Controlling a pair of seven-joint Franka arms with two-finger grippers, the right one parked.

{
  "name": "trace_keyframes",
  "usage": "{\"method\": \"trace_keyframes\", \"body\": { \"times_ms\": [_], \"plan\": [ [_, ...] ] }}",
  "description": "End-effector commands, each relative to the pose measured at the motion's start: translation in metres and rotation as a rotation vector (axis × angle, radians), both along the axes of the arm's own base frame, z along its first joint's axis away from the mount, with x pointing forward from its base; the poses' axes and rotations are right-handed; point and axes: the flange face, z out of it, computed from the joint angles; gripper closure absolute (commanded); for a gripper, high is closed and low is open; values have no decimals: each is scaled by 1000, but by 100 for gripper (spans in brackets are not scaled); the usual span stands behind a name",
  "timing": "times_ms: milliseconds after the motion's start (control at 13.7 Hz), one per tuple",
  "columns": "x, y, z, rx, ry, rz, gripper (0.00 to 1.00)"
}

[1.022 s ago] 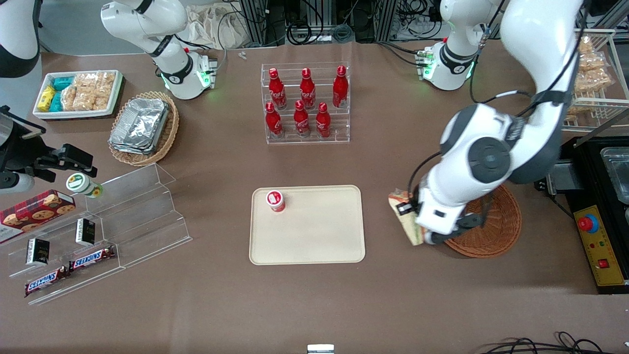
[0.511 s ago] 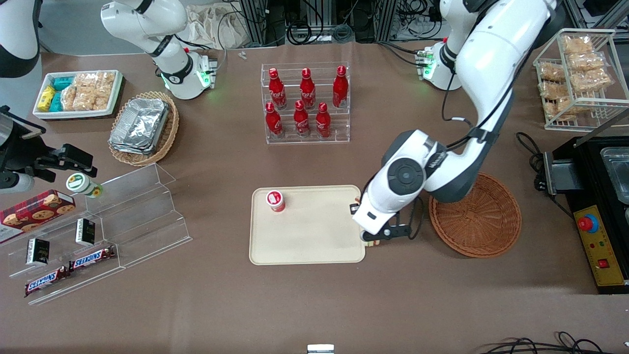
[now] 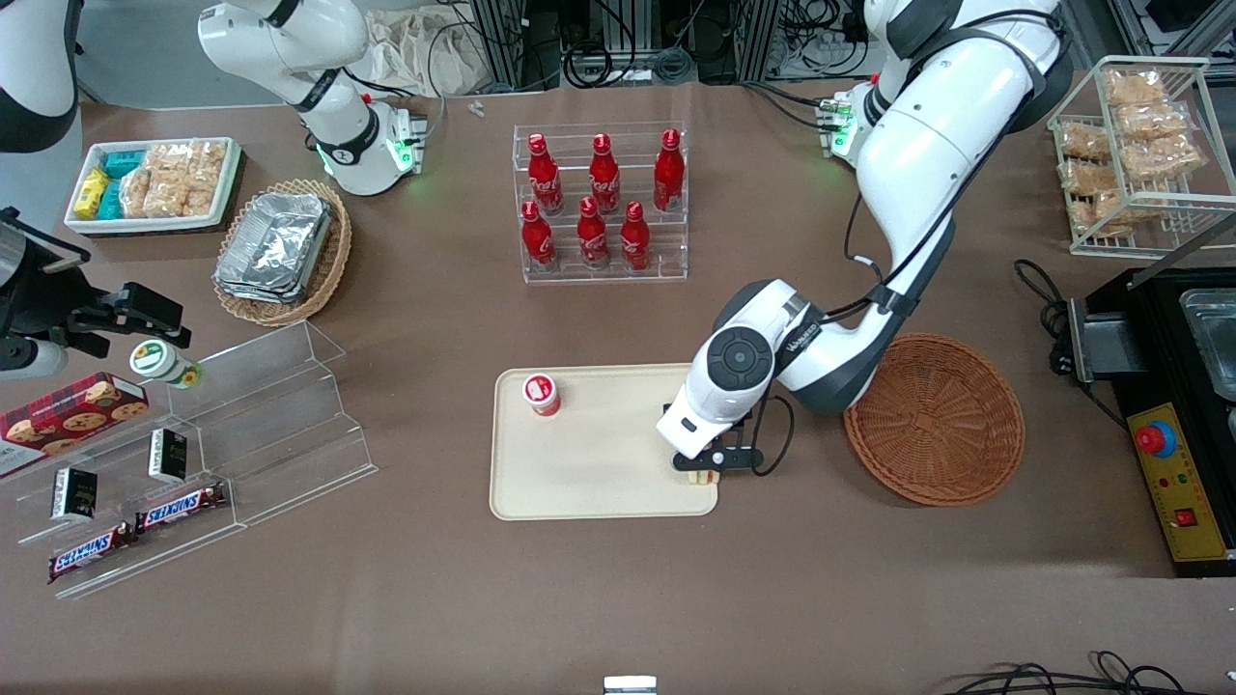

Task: Place sandwich from basket to tray
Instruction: 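Carry the sandwich over to the cream tray with the left gripper, then lower the sandwich onto the tray and open the left gripper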

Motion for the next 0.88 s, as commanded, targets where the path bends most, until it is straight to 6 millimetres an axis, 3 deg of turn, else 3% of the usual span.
{"method": "trace_keyframes", "body": {
  "times_ms": [0,292,365,438,511,803],
  "plan": [
    [-12,-29,-1,8,-21,-51,100],
    [-15,-31,-7,11,-12,-53,100],
    [-15,-31,-9,10,-7,-49,74],
    [-16,-31,-12,14,-3,-54,25],
    [-16,-31,-15,14,0,-52,0],
    [-12,-27,-6,10,-10,-41,0]
  ]
}}
